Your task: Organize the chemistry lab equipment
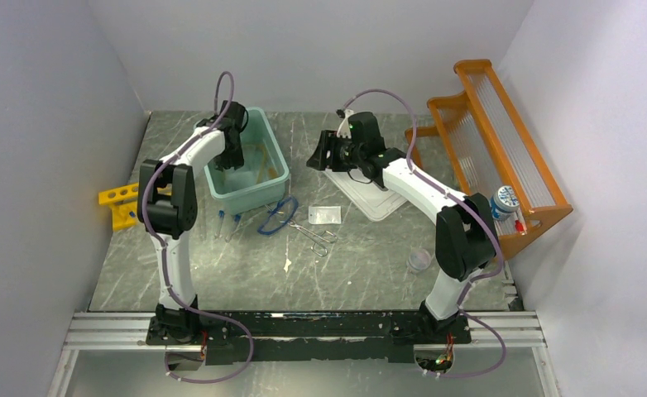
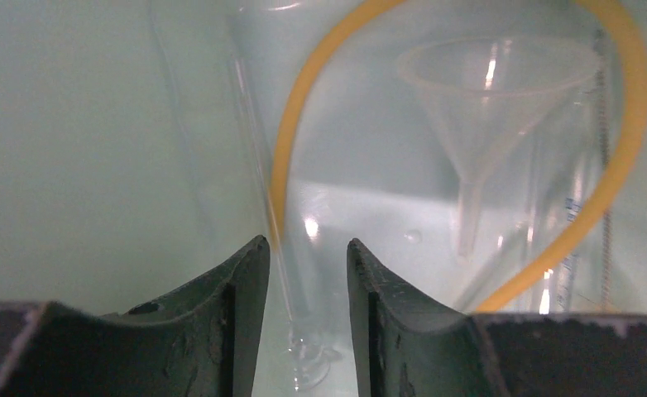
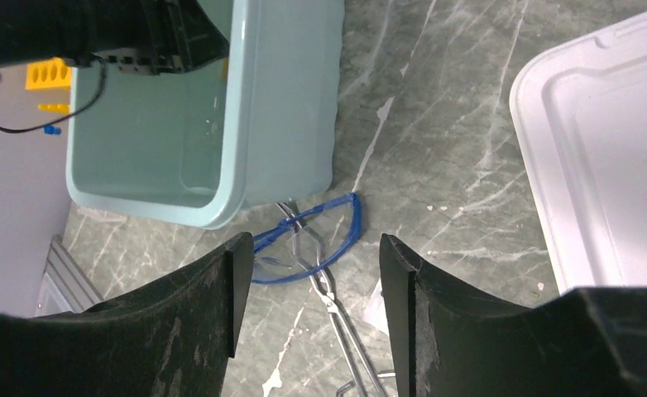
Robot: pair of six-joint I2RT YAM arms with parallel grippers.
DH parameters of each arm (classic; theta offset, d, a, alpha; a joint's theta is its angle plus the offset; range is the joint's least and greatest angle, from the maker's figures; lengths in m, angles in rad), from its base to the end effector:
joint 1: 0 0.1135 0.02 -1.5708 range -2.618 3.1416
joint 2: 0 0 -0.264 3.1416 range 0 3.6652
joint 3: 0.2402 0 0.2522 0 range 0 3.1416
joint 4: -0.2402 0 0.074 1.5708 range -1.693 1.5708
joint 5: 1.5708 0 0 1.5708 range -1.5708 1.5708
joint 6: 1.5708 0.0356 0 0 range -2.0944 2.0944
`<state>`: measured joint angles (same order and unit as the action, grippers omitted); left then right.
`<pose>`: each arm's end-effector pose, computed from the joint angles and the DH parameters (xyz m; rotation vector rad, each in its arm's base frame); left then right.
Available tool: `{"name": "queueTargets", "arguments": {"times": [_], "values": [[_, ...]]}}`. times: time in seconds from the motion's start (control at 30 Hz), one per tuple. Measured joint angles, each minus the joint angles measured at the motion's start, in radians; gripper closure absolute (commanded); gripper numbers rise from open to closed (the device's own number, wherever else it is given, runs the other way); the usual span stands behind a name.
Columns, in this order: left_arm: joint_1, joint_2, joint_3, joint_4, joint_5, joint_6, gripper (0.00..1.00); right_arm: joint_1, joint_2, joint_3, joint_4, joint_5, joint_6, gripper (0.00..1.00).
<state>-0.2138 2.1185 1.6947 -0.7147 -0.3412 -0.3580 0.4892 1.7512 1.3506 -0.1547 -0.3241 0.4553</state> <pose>0.4428 -0.0839 0.1952 -0.2877 2.6074 0.2709 0.3547 0.2017 0.2761 -0.2395 2.2160 0.8850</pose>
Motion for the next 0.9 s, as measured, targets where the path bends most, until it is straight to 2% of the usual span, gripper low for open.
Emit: {"name": "queueTargets", "arguments": {"times": [0.2,0.43,0.67,0.9], "values": [[-0.006,-0.097,0.000,0.016,0.093,0.029,0.48,0.009,-0.024,-0.051,-0.002,0.027,-0.011,0.39],[-0.019,-0.386,-0.048,0.135,0.273,0.058,0.43,0.091,-0.068,-0.132,-0.045,0.134,-0.089,0.38],[-0.019,-0.661,-0.262,0.273,0.392,0.063,0.37,0.245,-0.068,-0.205,-0.067,0.232,-0.105,0.38],[-0.019,-0.848,-0.462,0.273,0.409,0.050,0.29,0.256,-0.041,-0.244,-0.026,0.269,0.088,0.37]]}}
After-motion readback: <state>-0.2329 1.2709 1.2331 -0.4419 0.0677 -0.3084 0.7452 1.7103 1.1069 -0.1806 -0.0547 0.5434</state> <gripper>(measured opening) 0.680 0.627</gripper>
